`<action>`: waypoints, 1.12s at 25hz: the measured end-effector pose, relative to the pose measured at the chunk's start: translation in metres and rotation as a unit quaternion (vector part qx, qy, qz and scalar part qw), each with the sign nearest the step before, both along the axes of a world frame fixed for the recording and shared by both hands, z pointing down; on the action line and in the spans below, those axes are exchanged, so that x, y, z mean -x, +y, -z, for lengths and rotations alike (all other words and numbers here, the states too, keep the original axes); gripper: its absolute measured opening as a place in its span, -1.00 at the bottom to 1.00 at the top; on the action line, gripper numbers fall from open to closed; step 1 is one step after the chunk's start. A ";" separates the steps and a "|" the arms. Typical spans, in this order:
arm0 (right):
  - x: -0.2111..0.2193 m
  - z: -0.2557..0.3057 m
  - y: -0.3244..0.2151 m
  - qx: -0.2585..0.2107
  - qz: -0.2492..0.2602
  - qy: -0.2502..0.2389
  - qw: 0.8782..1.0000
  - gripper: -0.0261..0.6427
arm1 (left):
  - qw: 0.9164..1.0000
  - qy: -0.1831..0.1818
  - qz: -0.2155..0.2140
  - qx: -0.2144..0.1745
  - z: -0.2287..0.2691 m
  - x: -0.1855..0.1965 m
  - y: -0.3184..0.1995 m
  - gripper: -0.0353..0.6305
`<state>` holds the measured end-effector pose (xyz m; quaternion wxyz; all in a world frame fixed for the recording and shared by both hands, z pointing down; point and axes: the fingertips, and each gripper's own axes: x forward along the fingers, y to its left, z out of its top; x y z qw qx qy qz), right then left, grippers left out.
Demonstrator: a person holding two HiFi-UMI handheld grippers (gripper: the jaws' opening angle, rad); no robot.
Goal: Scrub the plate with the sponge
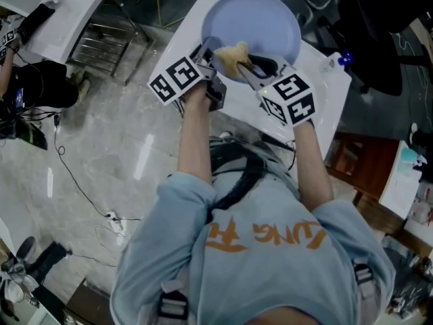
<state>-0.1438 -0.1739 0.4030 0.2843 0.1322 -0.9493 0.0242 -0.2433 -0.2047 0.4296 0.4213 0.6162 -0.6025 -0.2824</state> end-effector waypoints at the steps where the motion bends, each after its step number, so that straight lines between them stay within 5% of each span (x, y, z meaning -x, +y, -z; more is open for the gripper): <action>1: -0.002 -0.001 -0.001 0.000 0.000 0.005 1.000 -0.64 | 1.000 0.000 0.002 0.000 0.000 0.002 0.001 -0.80; 19: -0.097 0.000 -0.033 -0.005 -0.069 0.038 0.997 -0.64 | 0.999 -0.007 0.031 0.012 -0.001 -0.025 0.010 -0.80; 28: -0.146 0.014 -0.072 -0.006 -0.145 -0.003 0.989 -0.64 | 0.999 -0.024 0.040 0.023 0.002 -0.040 0.024 -0.80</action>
